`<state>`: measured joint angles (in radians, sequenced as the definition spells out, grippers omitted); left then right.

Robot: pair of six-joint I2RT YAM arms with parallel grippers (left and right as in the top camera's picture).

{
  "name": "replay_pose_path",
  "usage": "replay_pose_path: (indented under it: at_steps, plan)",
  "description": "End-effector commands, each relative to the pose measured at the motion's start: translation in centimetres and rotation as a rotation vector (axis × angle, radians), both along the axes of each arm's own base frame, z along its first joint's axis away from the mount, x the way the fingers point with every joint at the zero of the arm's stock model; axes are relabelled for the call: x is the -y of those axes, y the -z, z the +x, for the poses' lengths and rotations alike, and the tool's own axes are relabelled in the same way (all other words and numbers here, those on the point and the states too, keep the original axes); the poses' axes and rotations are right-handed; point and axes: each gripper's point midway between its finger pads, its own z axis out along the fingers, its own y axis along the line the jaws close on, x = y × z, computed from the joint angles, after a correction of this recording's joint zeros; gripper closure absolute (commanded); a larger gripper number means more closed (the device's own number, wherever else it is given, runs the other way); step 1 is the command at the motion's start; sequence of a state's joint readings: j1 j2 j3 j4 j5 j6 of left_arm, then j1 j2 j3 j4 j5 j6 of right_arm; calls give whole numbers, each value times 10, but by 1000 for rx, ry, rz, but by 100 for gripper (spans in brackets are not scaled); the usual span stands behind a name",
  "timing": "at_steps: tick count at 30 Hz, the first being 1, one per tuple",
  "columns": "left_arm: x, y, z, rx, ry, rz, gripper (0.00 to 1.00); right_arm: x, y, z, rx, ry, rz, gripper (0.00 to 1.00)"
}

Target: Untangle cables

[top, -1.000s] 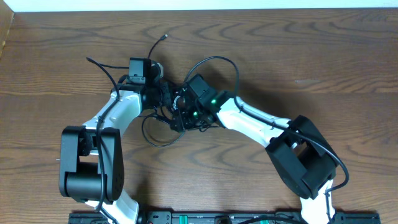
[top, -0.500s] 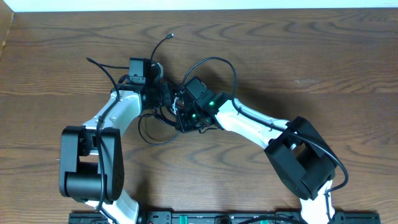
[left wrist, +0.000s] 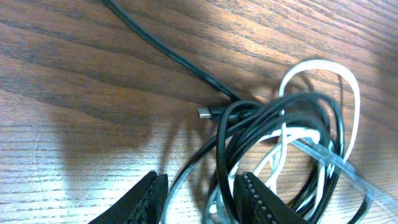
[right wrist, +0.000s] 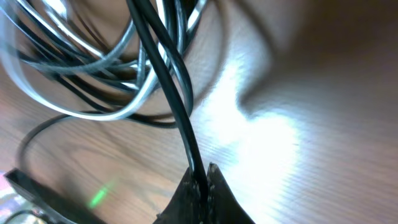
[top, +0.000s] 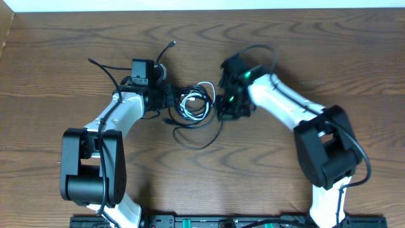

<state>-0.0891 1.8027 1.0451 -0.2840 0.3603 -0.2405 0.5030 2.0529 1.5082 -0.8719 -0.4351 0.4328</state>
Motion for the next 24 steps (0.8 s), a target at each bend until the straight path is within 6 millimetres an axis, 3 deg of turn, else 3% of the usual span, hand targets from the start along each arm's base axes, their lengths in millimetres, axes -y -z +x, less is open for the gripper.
replay_pose_path:
  at_steps: [1,2,5,9,15,18,24]
  plan:
    - [0,2,1,-8,-8,3,59,-1,-43,33,149,-45,76,99]
    - [0,2,1,-8,-8,3,61,-5,-47,42,187,-43,93,99]
    - [2,1,1,-5,6,-8,76,-10,-47,45,236,-83,84,99]
    - [25,-8,-4,33,152,-105,78,-17,-43,40,283,-156,37,99]
    - [20,-4,-6,26,163,-64,64,-19,-40,40,320,-169,-19,99]
    - [11,0,-4,24,138,-9,51,-20,-41,42,329,-169,-14,99]
    - [-2,16,-3,-14,69,47,50,-20,-41,42,330,-169,-14,99]
